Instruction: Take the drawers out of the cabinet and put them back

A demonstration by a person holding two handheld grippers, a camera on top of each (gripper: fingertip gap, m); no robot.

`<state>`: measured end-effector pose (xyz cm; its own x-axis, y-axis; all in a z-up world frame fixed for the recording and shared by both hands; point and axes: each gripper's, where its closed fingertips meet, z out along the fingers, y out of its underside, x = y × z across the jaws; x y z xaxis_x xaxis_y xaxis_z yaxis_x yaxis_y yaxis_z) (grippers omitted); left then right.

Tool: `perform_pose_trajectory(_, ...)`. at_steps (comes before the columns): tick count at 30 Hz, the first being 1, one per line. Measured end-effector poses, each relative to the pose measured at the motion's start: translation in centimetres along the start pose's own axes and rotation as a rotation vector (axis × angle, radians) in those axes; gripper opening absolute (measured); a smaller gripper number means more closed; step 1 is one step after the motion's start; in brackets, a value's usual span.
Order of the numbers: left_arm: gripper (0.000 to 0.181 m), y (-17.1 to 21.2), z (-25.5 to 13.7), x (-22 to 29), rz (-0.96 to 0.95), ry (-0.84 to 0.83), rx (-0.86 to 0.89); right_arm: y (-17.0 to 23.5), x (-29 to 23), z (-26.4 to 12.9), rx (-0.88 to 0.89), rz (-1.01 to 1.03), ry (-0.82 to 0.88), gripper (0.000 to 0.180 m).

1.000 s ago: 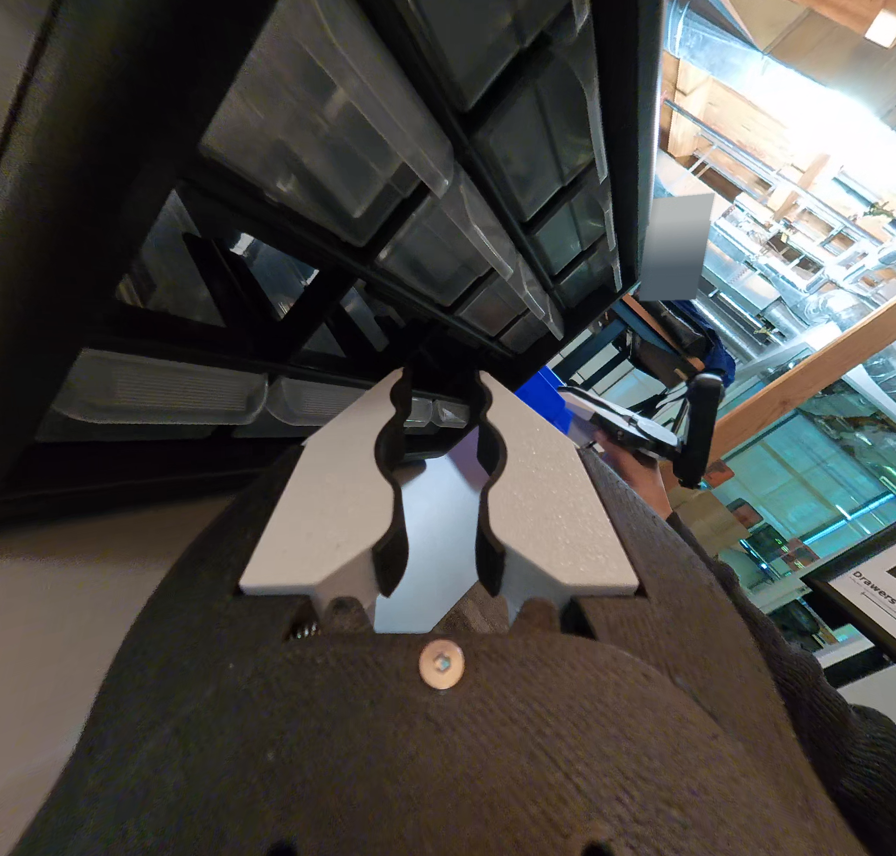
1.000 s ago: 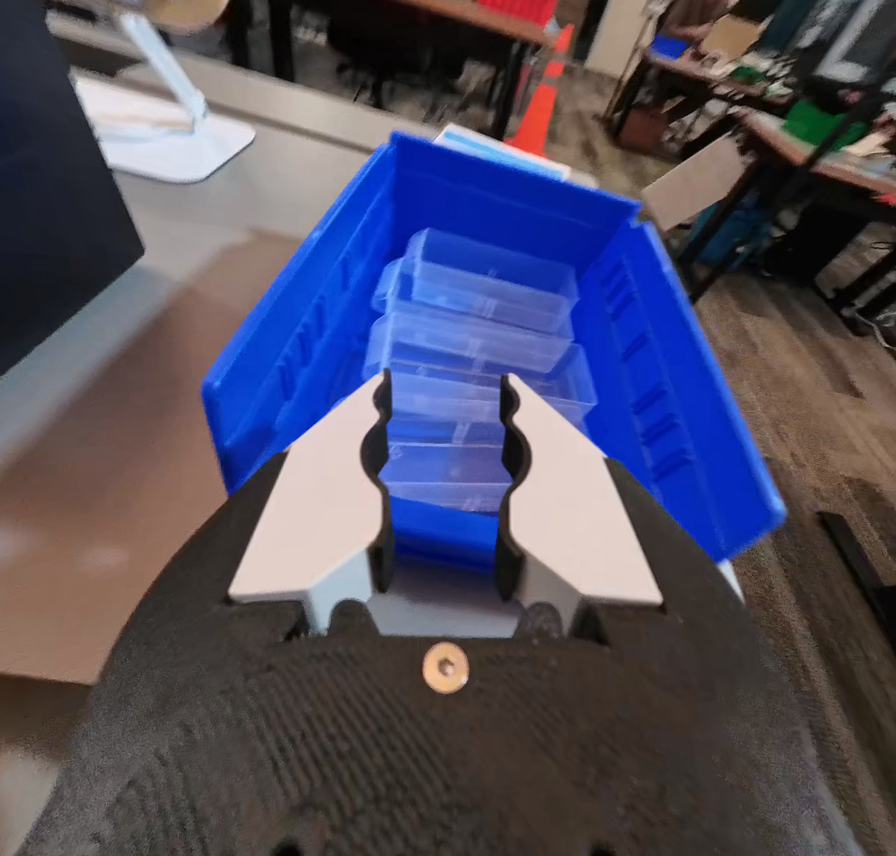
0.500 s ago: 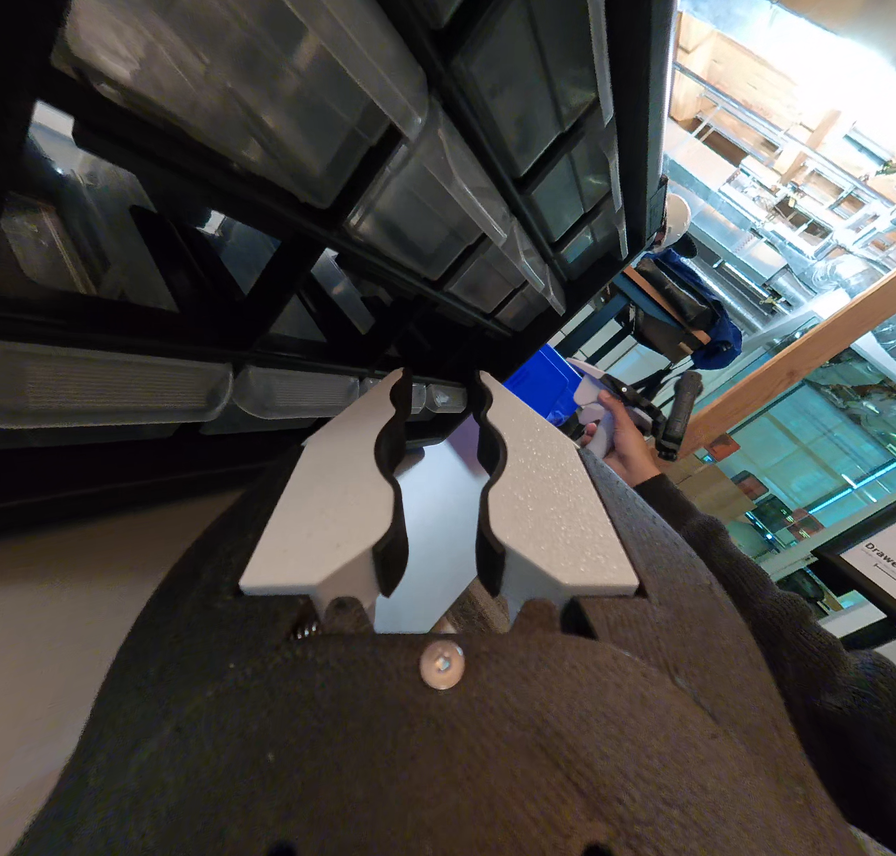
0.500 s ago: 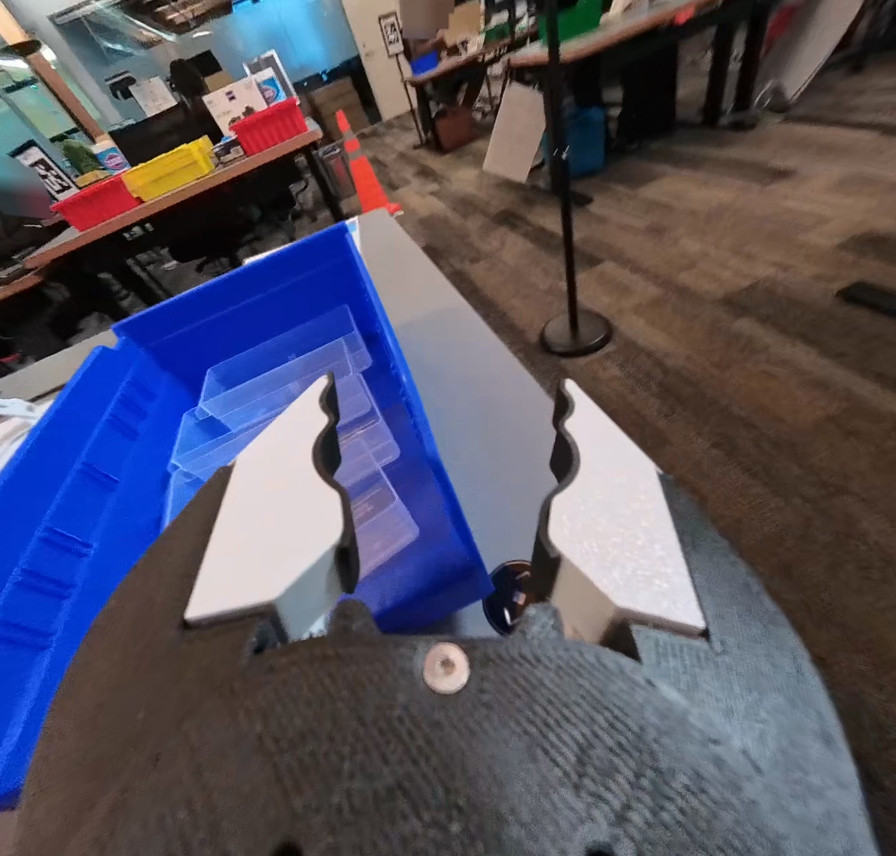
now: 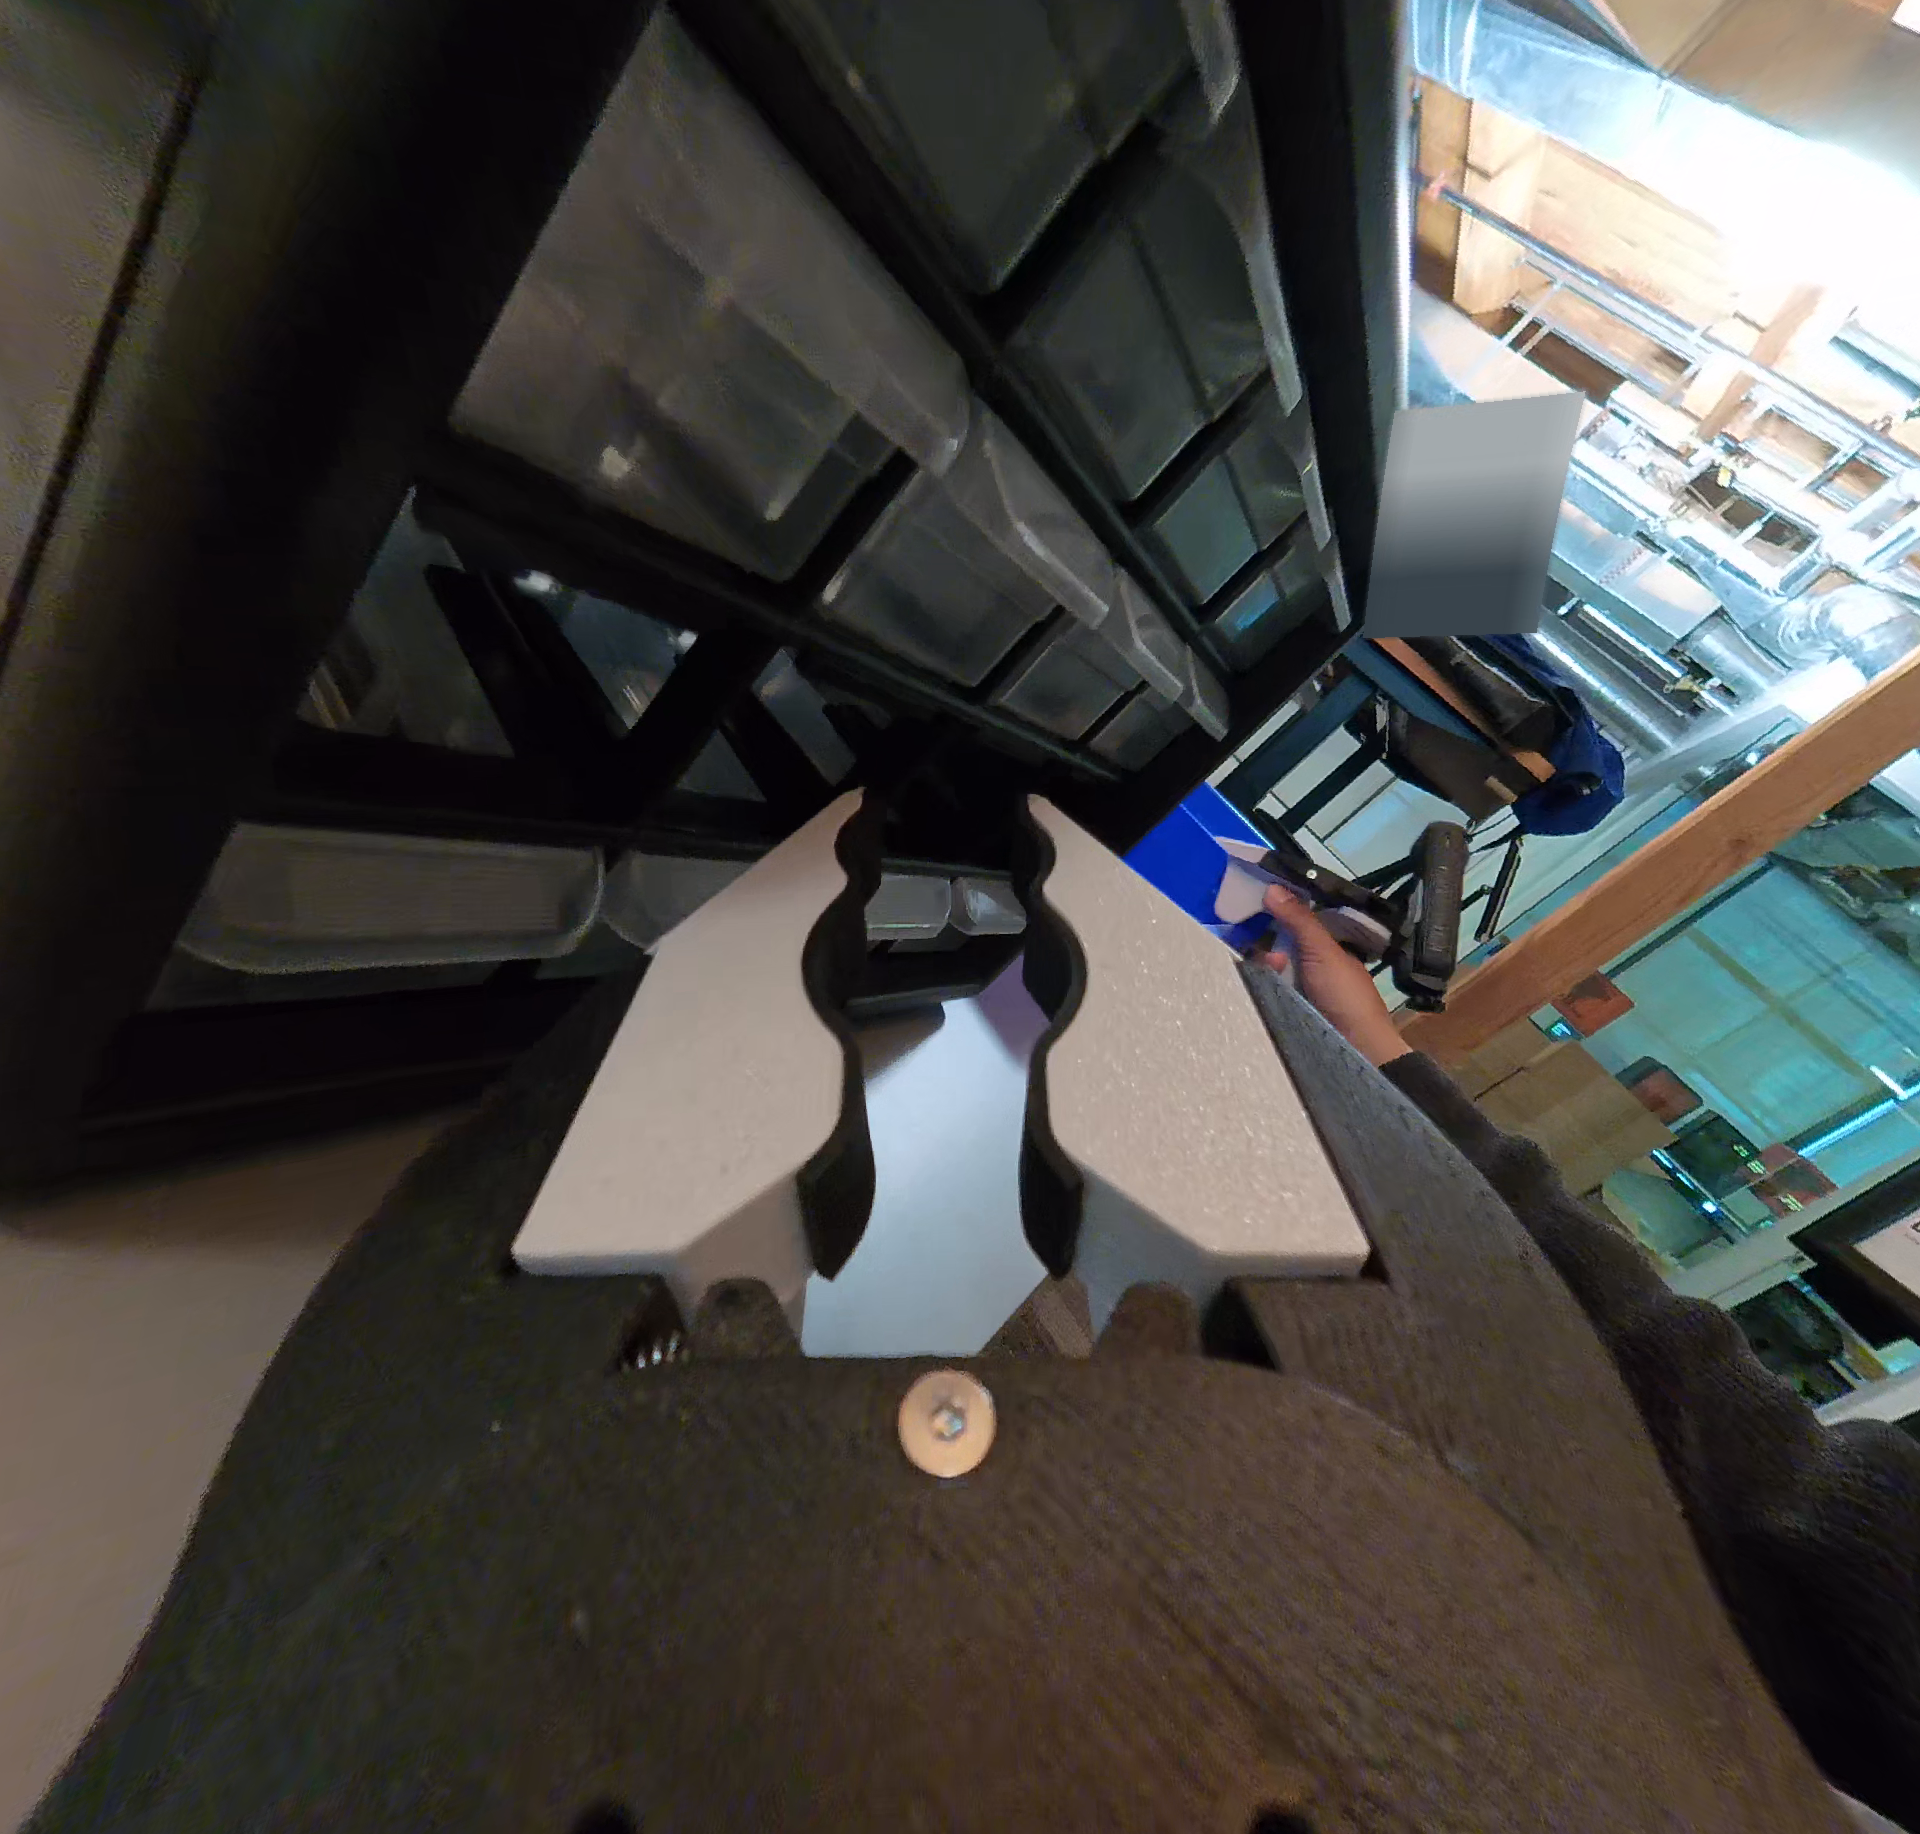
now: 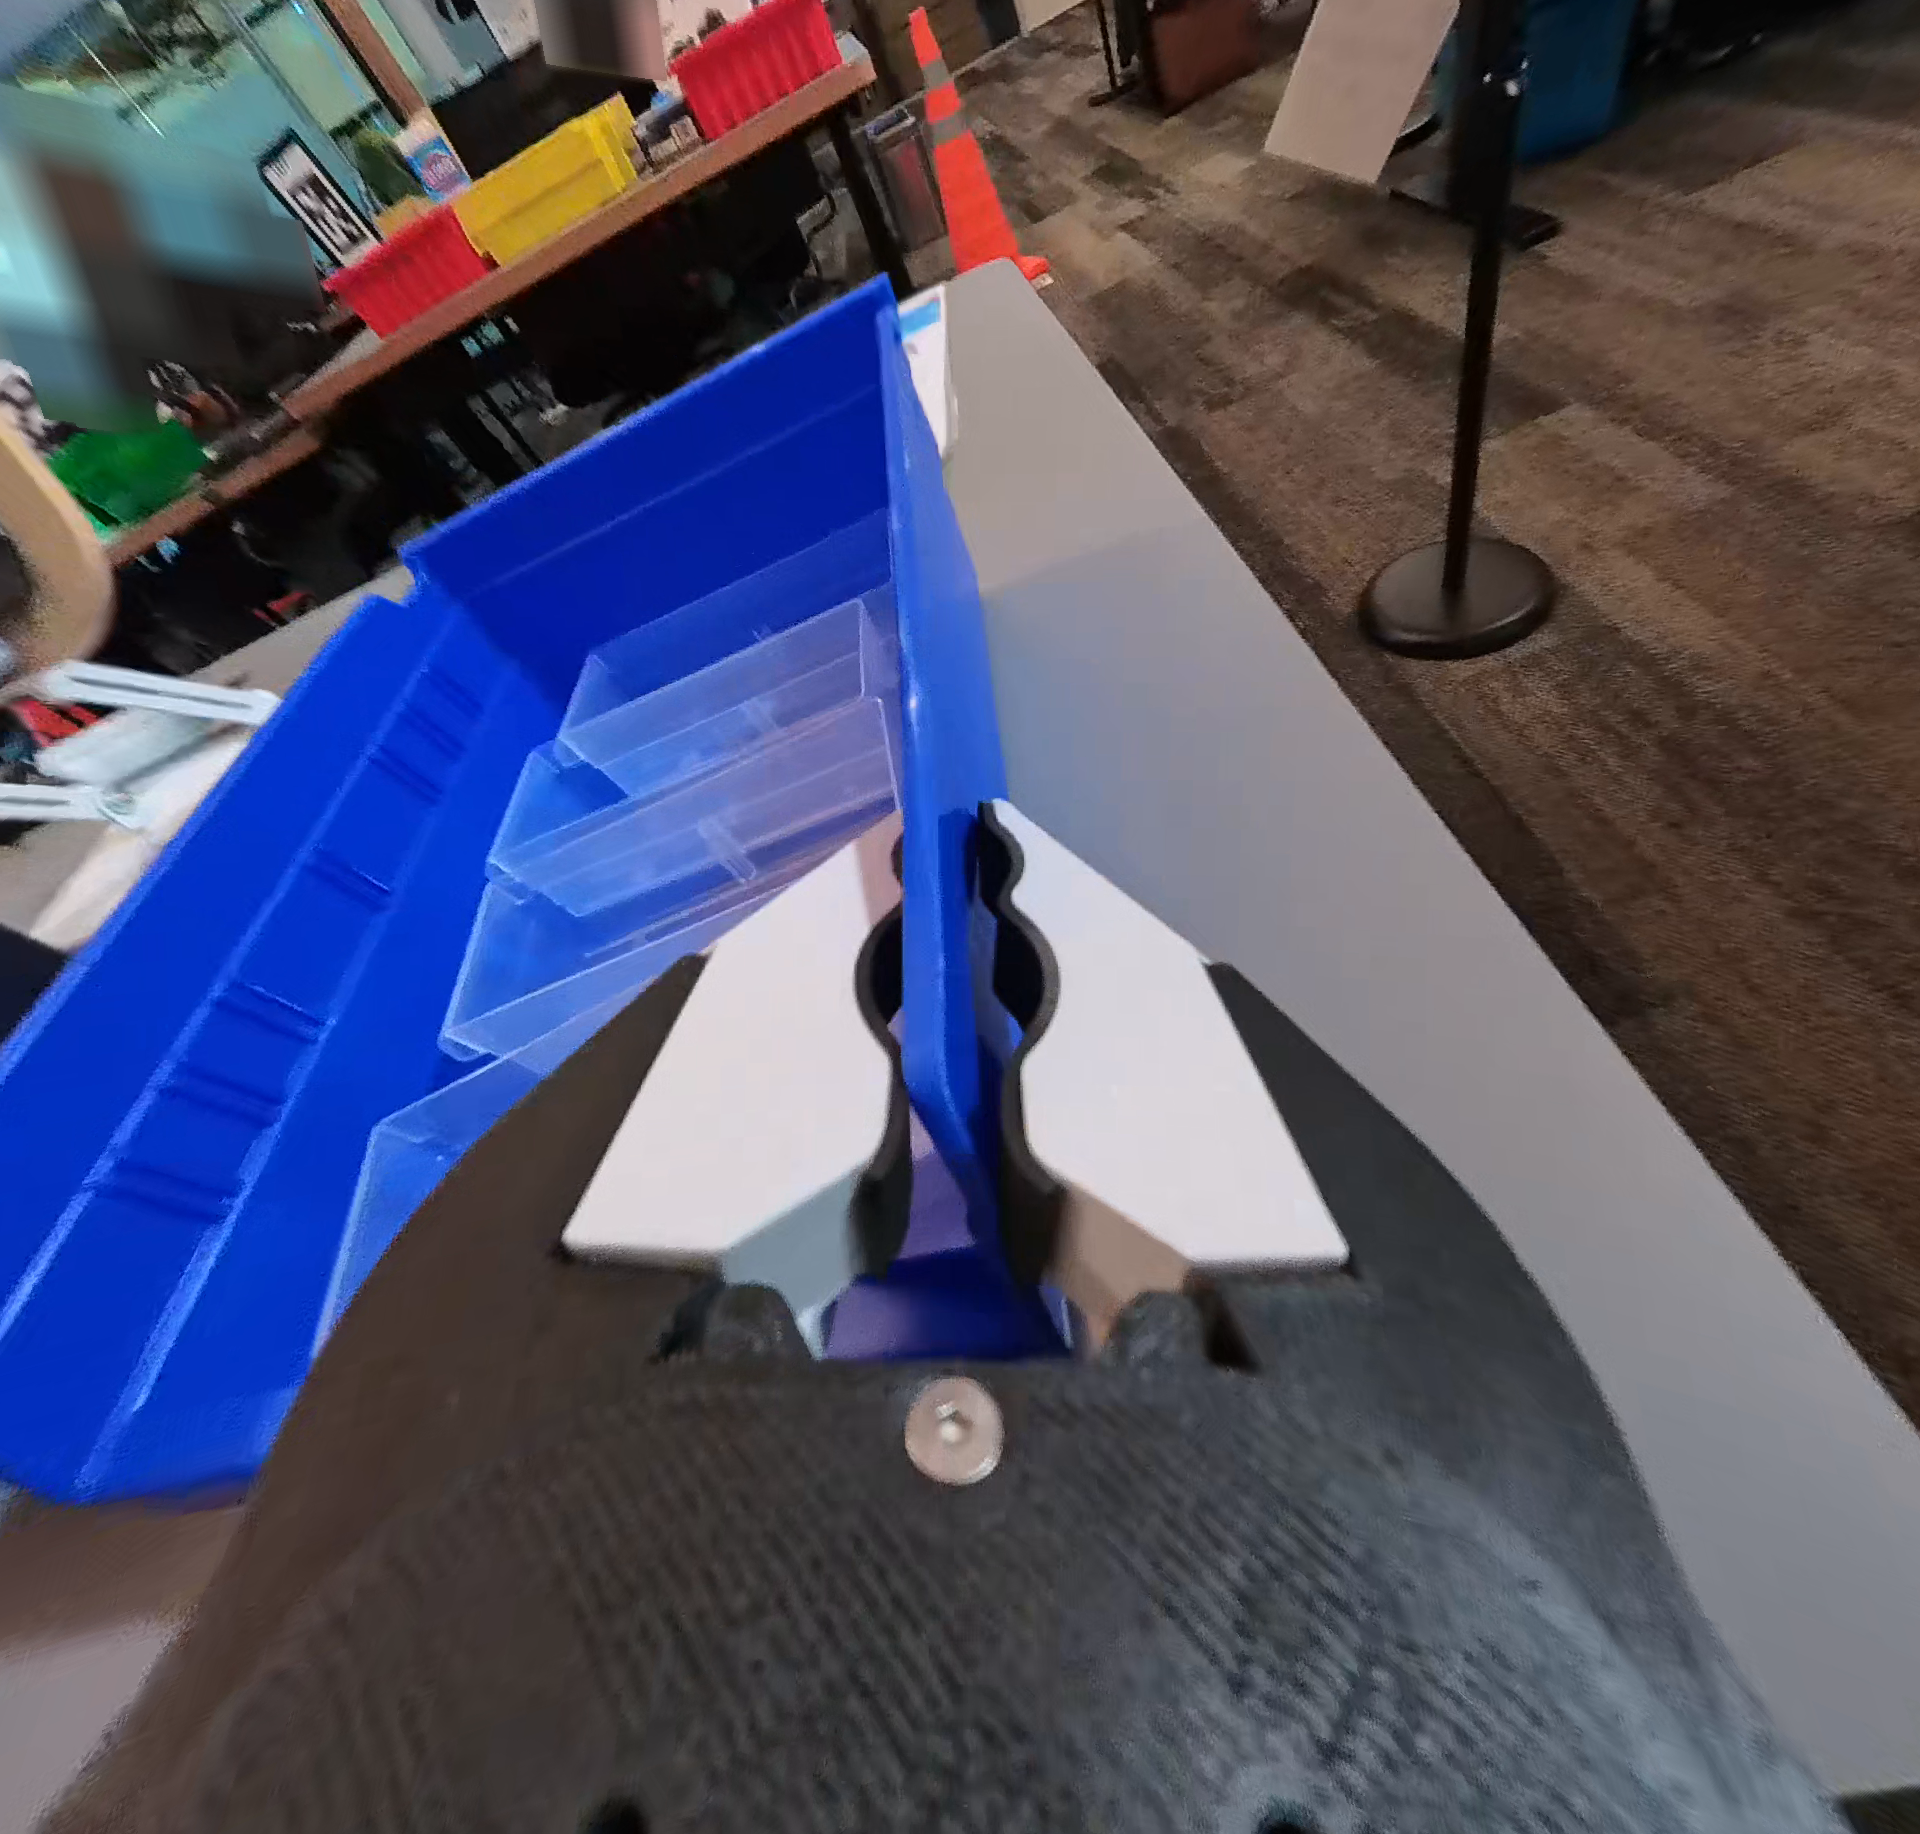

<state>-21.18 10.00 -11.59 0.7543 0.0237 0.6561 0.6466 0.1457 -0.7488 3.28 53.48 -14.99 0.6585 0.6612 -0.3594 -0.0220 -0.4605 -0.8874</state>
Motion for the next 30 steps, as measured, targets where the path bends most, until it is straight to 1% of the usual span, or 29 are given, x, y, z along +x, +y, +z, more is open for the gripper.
perform_pose_trajectory(3,0.019,-1.5,-0.3,0.3,0.037,-0.002,0.042,-0.5,-0.5,-0.9,0.01,0.032,-0.014,0.005)
perform_pose_trajectory(5,0.017,-3.5,-0.8,0.4,0.078,-0.014,0.096,-1.0,-0.9,-1.7,0.022,0.053,-0.025,0.004)
perform_pose_trajectory(6,0.013,-4.8,-1.4,0.4,0.1,-0.023,0.129,-1.4,-1.0,-2.2,0.034,0.064,-0.03,0.004)
perform_pose_trajectory(7,0.002,-6.1,-2.1,0.4,0.111,-0.038,0.147,-1.9,-1.2,-2.8,0.051,0.077,-0.037,0.004)
perform_pose_trajectory(8,0.0,-6.4,-2.5,-0.3,0.114,-0.077,0.112,-2.4,-1.4,-3.4,0.071,0.087,-0.046,0.004)
perform_pose_trajectory(9,0.0,-6.8,-2.7,-0.5,0.097,-0.077,0.096,-3.0,-1.6,-4.0,0.091,0.093,-0.057,0.004)
perform_pose_trajectory(10,0.0,-7.7,-3.3,-0.4,0.057,-0.051,0.119,-3.6,-1.8,-4.6,0.11,0.093,-0.067,0.004)
perform_pose_trajectory(11,0.0,-9.6,-4.3,0.0,0.009,-0.004,0.197,-4.2,-2.1,-5.3,0.125,0.09,-0.076,0.004)
perform_pose_trajectory(12,0.0,-11.3,-5.4,-0.4,-0.036,-0.018,0.245,-4.6,-2.5,-5.8,0.136,0.089,-0.085,0.004)
perform_pose_trajectory(13,0.0,-12.5,-6.0,-0.7,-0.049,-0.021,0.244,-4.9,-2.9,-6.3,0.143,0.089,-0.094,0.004)
perform_pose_trajectory(14,0.0,-13.6,-6.7,-0.9,-0.032,-0.018,0.238,-5.2,-3.3,-6.7,0.146,0.088,-0.102,0.004)
perform_pose_trajectory(15,0.0,-15.0,-7.6,-1.4,0.006,-0.05,0.259,-5.4,-3.7,-7.0,0.146,0.087,-0.111,0.004)
perform_pose_trajectory(16,0.005,-16.7,-8.8,-2.2,0.056,-0.103,0.296,-5.6,-4.1,-7.2,0.144,0.087,-0.119,0.004)
perform_pose_trajectory(18,0.02,-19.9,-11.5,-3.7,0.147,-0.213,0.352,-6.2,-5.1,-7.7,0.145,0.085,-0.131,0.004)
perform_pose_trajectory(20,0.036,-22.3,-13.9,-5.7,0.235,-0.353,0.34,-7.1,-6.5,-8.3,0.154,0.067,-0.139,0.004)
perform_pose_trajectory(21,0.044,-23.3,-15.2,-7.0,0.293,-0.456,0.32,-7.7,-7.5,-8.8,0.158,0.051,-0.144,0.004)
perform_pose_trajectory(24,0.068,-25.6,-20.0,-11.5,0.505,-0.83,0.262,-10.0,-11.2,-10.3,0.164,-0.005,-0.176,0.004)
perform_pose_trajectory(26,0.08,-25.8,-22.8,-14.4,0.607,-1.033,0.187,-11.8,-14.5,-11.0,0.158,-0.045,-0.223,0.004)
perform_pose_trajectory(27,0.084,-25.3,-23.9,-16.0,0.614,-1.109,0.139,-12.8,-16.4,-11.3,0.151,-0.068,-0.257,0.004)
perform_pose_trajectory(28,0.084,-24.6,-24.9,-17.7,0.59,-1.161,0.096,-13.7,-18.5,-11.6,0.146,-0.098,-0.296,0.004)
perform_pose_trajectory(30,0.075,-22.5,-26.0,-20.6,0.492,-1.172,0.011,-15.2,-23.0,-12.2,0.129,-0.158,-0.382,0.004)
